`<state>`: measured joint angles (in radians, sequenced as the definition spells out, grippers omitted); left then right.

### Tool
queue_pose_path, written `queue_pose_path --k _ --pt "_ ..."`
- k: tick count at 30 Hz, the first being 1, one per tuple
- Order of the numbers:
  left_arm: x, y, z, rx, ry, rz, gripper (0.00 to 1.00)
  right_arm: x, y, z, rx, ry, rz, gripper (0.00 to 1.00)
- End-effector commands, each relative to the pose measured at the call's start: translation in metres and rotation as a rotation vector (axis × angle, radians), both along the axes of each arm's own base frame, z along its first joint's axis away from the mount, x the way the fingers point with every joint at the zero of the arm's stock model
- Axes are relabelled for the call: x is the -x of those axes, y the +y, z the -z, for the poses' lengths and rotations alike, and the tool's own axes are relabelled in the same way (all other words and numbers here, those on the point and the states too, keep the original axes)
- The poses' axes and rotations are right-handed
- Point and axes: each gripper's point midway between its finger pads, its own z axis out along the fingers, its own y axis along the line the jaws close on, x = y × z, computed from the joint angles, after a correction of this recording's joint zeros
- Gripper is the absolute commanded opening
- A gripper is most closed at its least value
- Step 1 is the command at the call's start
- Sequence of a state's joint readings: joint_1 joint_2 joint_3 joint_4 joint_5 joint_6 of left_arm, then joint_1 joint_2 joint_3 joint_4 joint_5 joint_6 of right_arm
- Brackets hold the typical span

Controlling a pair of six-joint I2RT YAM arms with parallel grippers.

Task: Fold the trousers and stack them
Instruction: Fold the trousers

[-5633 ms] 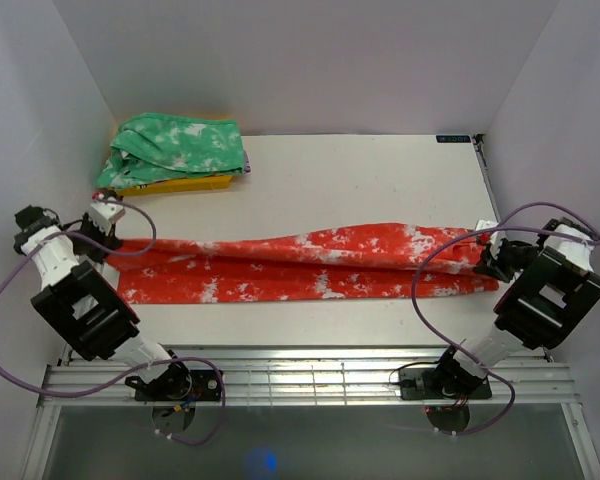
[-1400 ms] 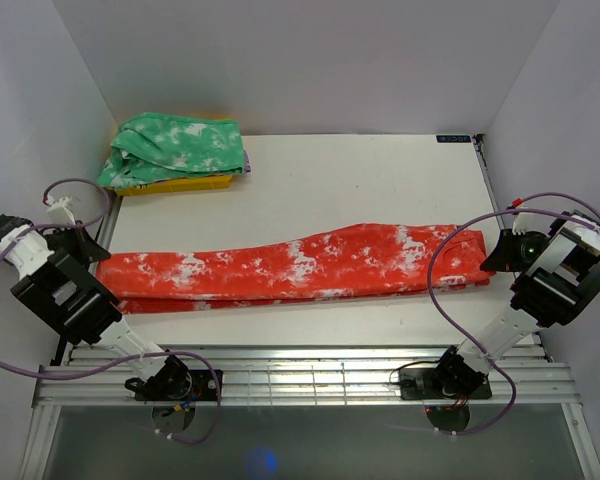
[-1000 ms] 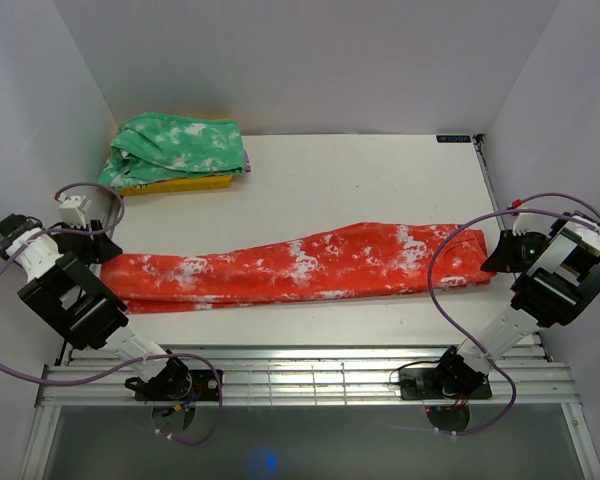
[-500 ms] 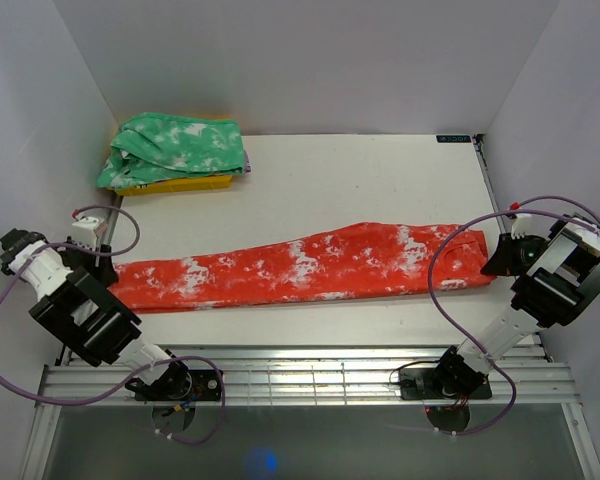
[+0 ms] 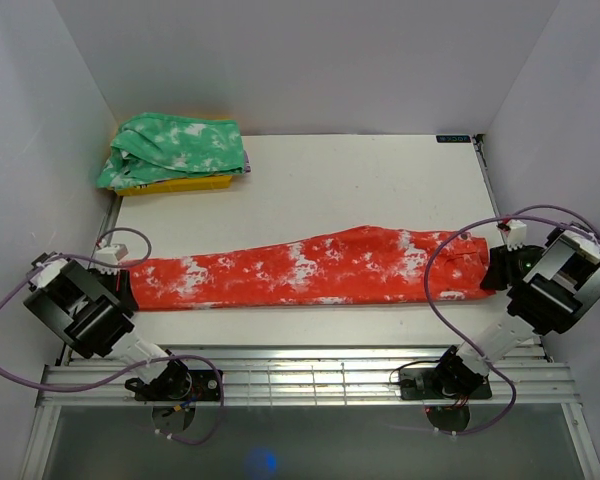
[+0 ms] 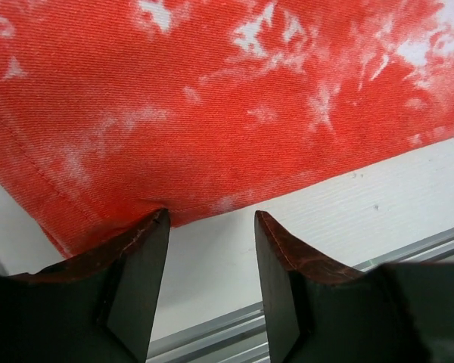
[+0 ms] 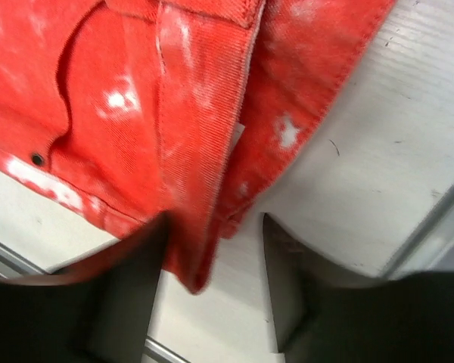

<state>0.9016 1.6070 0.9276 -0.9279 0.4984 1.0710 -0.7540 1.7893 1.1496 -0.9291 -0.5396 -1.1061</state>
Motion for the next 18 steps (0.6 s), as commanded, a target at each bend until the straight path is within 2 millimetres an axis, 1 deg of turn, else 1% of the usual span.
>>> queue_pose_path --k 1,2,3,4,5,6,7,8,9,10,11,12,13,14,15,16,17,18 --pt "-0.016 0.022 -0.021 -0.07 -0.066 0.058 0.61 0.009 -0.022 -0.027 0.147 -0.047 -0.074 0.64" --pt "-0.027 0.017 -0.04 -0.056 -0.139 0.079 0.65 0.009 -0.022 -0.033 0.159 -0.056 -0.088 0.71" --pt "-0.033 0.014 -0.056 -0.048 -0.187 0.1 0.73 0.007 -0.023 -0.04 0.171 -0.071 -0.103 0.76" --pt "-0.042 0.013 -0.084 -0.05 -0.243 0.137 0.78 0.002 -0.026 -0.056 0.184 -0.096 -0.113 0.87" --pt "-0.055 0.007 -0.106 -0.03 -0.33 0.148 0.85 -0.001 -0.027 -0.066 0.187 -0.118 -0.126 0.91" --pt "-0.065 0.001 -0.129 -0.053 -0.396 0.176 0.95 -0.008 -0.023 -0.077 0.166 -0.16 -0.136 0.92" --pt "-0.077 -0.001 -0.154 -0.084 -0.465 0.202 0.98 -0.009 -0.016 -0.087 0.13 -0.169 -0.138 0.92" --pt "-0.085 -0.009 -0.169 -0.087 -0.51 0.219 0.98 -0.022 -0.019 -0.106 0.134 -0.224 -0.138 0.92" --pt "-0.098 -0.034 -0.191 -0.086 -0.583 0.286 0.98 -0.033 -0.01 -0.119 0.084 -0.281 -0.137 0.91" --pt "-0.115 -0.043 -0.205 -0.115 -0.64 0.316 0.98 -0.041 -0.005 -0.125 0.055 -0.301 -0.135 0.88" --pt "-0.123 -0.06 -0.213 -0.069 -0.642 0.283 0.98 -0.052 0.008 -0.139 0.032 -0.326 -0.172 0.85" --pt "-0.135 -0.102 -0.22 -0.03 -0.659 0.377 0.98 -0.06 0.02 -0.145 -0.009 -0.347 -0.178 0.82" --pt "-0.146 -0.123 -0.227 -0.013 -0.689 0.423 0.98 -0.067 0.031 -0.147 -0.029 -0.353 -0.192 0.77" --pt "-0.154 -0.144 -0.233 0.019 -0.7 0.457 0.98 -0.078 0.037 -0.149 -0.027 -0.369 -0.206 0.74" --pt "-0.158 -0.19 -0.233 0.091 -0.666 0.514 0.98 -0.088 0.062 -0.151 -0.058 -0.354 -0.235 0.73" --pt "-0.176 -0.21 -0.234 0.099 -0.684 0.534 0.98 -0.095 0.074 -0.15 -0.067 -0.359 -0.256 0.72" --pt "-0.184 -0.231 -0.241 0.129 -0.692 0.548 0.98 -0.103 0.097 -0.15 -0.079 -0.363 -0.31 0.71" --pt "-0.185 -0.264 -0.244 0.214 -0.668 0.563 0.98 -0.115 0.106 -0.15 -0.079 -0.399 -0.331 0.71"
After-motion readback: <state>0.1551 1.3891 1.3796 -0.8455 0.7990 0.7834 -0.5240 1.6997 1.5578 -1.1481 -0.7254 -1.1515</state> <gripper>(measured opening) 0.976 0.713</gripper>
